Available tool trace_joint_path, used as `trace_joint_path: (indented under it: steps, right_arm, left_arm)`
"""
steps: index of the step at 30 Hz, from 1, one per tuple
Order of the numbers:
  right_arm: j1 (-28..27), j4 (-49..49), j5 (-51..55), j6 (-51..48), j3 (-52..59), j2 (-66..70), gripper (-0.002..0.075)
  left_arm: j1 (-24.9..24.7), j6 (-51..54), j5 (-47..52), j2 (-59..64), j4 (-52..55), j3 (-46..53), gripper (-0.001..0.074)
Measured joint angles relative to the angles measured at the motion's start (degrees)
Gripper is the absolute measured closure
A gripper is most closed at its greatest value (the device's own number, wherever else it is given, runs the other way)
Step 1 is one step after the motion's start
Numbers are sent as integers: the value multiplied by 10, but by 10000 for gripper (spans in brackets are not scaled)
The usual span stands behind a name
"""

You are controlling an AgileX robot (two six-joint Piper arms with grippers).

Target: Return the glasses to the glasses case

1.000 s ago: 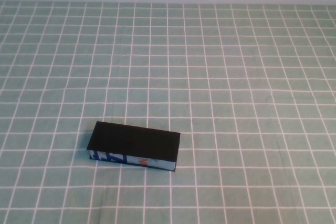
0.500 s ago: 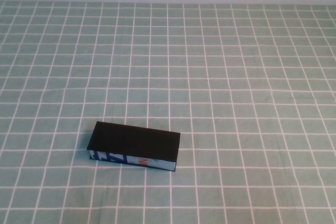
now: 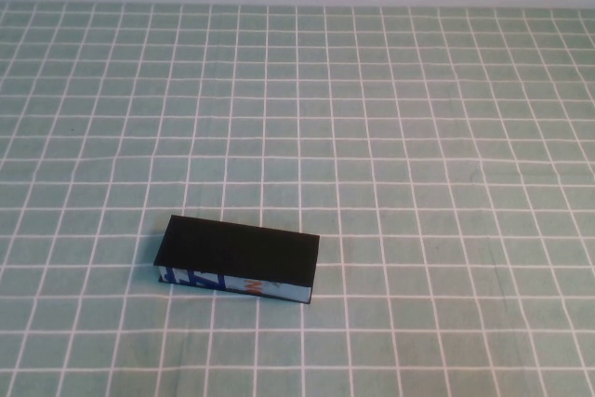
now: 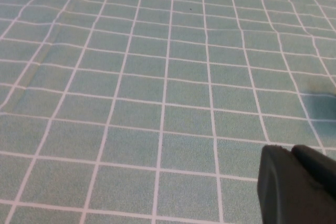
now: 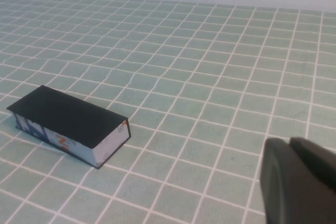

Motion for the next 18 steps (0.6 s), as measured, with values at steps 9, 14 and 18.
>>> trace_joint_path:
  steps: [9, 14, 18]
  right_arm:
    - [-18, -8, 4, 0, 1, -25, 737]
    - [-84, -28, 4, 0, 35, -76, 737]
    - [-139, -30, 4, 0, 95, -119, 737]
  left_arm:
    - [0, 0, 0, 0, 0, 0, 736]
    - [0, 0, 0, 0, 0, 0, 736]
    - [0, 0, 0, 0, 0, 0, 736]
